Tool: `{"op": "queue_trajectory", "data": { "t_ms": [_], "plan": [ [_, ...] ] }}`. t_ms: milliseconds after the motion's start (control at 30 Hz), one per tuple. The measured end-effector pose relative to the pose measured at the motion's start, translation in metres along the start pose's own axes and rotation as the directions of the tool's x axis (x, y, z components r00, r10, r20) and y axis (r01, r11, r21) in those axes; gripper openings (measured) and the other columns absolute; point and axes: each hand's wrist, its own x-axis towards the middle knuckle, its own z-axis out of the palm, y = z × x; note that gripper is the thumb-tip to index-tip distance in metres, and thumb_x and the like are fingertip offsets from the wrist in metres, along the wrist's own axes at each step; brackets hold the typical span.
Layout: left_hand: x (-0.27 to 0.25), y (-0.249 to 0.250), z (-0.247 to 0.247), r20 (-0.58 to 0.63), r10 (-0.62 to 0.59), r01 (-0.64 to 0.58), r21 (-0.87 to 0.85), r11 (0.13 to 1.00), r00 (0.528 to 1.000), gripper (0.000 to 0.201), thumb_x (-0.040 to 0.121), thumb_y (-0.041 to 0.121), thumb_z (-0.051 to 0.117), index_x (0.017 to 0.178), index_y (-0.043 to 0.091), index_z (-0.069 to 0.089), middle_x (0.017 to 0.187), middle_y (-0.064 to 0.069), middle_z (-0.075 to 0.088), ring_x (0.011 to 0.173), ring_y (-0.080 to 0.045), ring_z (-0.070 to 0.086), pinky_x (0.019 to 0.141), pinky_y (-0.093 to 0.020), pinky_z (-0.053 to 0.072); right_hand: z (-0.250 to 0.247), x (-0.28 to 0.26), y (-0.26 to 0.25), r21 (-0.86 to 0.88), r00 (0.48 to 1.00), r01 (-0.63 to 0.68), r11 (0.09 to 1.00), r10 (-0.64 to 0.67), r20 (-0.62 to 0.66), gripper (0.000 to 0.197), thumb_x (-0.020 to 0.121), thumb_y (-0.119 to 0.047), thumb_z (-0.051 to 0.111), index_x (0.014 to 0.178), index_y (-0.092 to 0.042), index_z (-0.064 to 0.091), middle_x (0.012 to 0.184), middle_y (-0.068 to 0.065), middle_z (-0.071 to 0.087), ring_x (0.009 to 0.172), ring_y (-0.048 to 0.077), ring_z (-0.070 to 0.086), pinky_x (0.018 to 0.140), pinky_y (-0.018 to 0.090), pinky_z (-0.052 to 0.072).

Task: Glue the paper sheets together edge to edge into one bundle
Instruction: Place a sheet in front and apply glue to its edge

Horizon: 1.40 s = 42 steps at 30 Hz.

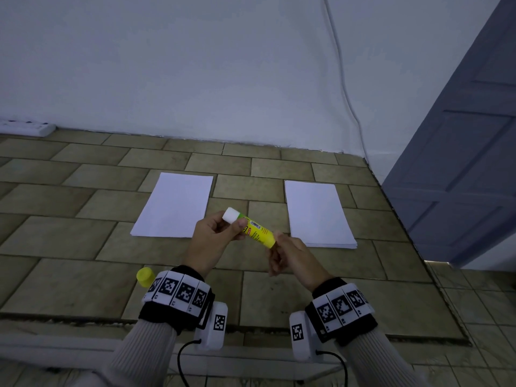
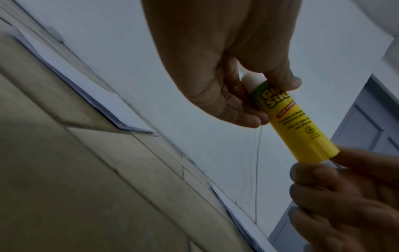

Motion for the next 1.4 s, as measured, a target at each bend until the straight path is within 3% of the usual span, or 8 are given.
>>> {"op": "queue_trajectory", "data": {
  "t_ms": [133, 267, 467, 533, 667, 867, 1133, 1400],
  "plan": [
    [0.001, 0.0, -0.002, -0.038, 0.002, -0.002, -0.006, 1.0, 0.999, 0.006, 0.087, 0.008, 0.065, 0.093, 0.007, 0.068, 0.082, -0.008, 0.071, 0.067, -0.009, 0.068, 0.065, -0.017, 0.054, 0.0, -0.001, 0.0, -0.086, 0.989, 0.132, 0.987, -0.137, -0.061, 0.012, 0.095, -0.027, 0.056, 0.101, -0.018, 0.051, 0.07, 0.012, 0.059, 0.062, 0.02, 0.056, 0.062, 0.039, 0.049],
    [0.0, 0.002, -0.002, -0.039, -0.004, 0.004, -0.018, 1.0, 0.999, 0.007, 0.088, 0.005, 0.064, 0.095, 0.004, 0.067, 0.084, -0.009, 0.07, 0.066, -0.006, 0.068, 0.064, -0.015, 0.053, -0.001, 0.001, 0.002, -0.131, 0.976, 0.194, 0.972, -0.205, -0.078, 0.025, 0.085, -0.015, 0.07, 0.101, -0.021, 0.052, 0.08, 0.024, 0.061, 0.062, 0.02, 0.06, 0.063, 0.038, 0.053],
    [0.001, 0.002, -0.004, -0.038, -0.015, 0.015, -0.014, 1.0, 0.999, 0.005, 0.087, 0.007, 0.065, 0.092, 0.006, 0.068, 0.076, -0.003, 0.072, 0.064, -0.008, 0.067, 0.063, -0.015, 0.053, -0.001, 0.001, 0.004, -0.155, 0.981, 0.177, 0.972, -0.187, -0.058, 0.005, 0.095, -0.025, 0.057, 0.096, -0.019, 0.056, 0.065, 0.003, 0.059, 0.06, 0.014, 0.057, 0.063, 0.037, 0.05],
    [0.001, 0.002, -0.003, -0.03, -0.016, 0.016, -0.012, 1.0, 0.999, 0.004, 0.088, 0.006, 0.065, 0.09, 0.005, 0.068, 0.076, -0.004, 0.071, 0.064, -0.007, 0.067, 0.063, -0.016, 0.054, 0.001, 0.001, 0.003, -0.151, 0.985, 0.156, 0.976, -0.165, -0.051, 0.024, 0.1, -0.03, 0.046, 0.086, -0.014, 0.057, 0.058, -0.002, 0.057, 0.058, 0.017, 0.055, 0.061, 0.034, 0.047],
    [0.001, 0.001, -0.003, -0.035, -0.012, 0.012, -0.005, 1.0, 0.999, 0.004, 0.087, 0.007, 0.065, 0.09, 0.005, 0.067, 0.081, -0.009, 0.07, 0.064, -0.006, 0.067, 0.063, -0.015, 0.053, 0.004, 0.0, 0.001, -0.117, 0.99, 0.127, 0.985, -0.134, -0.054, 0.026, 0.101, -0.031, 0.042, 0.088, -0.012, 0.055, 0.059, 0.001, 0.057, 0.058, 0.02, 0.054, 0.059, 0.032, 0.045],
    [0.002, -0.001, -0.005, -0.035, -0.015, 0.014, -0.004, 1.0, 0.999, 0.004, 0.087, 0.008, 0.066, 0.089, 0.006, 0.068, 0.077, -0.004, 0.072, 0.064, -0.007, 0.068, 0.062, -0.015, 0.053, 0.005, 0.001, 0.003, -0.125, 0.978, 0.184, 0.975, -0.195, -0.08, 0.021, 0.088, -0.018, 0.067, 0.103, -0.022, 0.053, 0.074, 0.013, 0.063, 0.061, 0.013, 0.058, 0.061, 0.033, 0.054],
    [0.005, -0.004, -0.008, -0.03, -0.022, 0.022, 0.006, 1.0, 0.999, 0.002, 0.087, 0.008, 0.066, 0.087, 0.008, 0.068, 0.074, -0.003, 0.071, 0.063, -0.007, 0.067, 0.063, -0.015, 0.053, 0.005, 0.002, 0.0, -0.17, 0.986, 0.16, 0.972, -0.166, -0.024, 0.013, 0.099, -0.027, 0.048, 0.095, -0.02, 0.058, 0.064, -0.002, 0.062, 0.059, 0.012, 0.057, 0.06, 0.03, 0.047],
    [0.006, -0.015, -0.005, 0.008, -0.001, 0.001, 0.055, 0.998, 1.0, 0.029, 0.072, 0.029, 0.075, 0.089, 0.007, 0.069, 0.082, -0.008, 0.073, 0.077, -0.016, 0.069, 0.069, -0.025, 0.058, 0.014, 0.003, 0.0, -0.355, 0.96, 0.226, 0.907, -0.269, -0.077, 0.037, 0.086, -0.027, 0.07, 0.118, -0.022, 0.053, 0.106, -0.013, 0.06, 0.09, -0.009, 0.054, 0.073, 0.007, 0.042]
  ]
}}
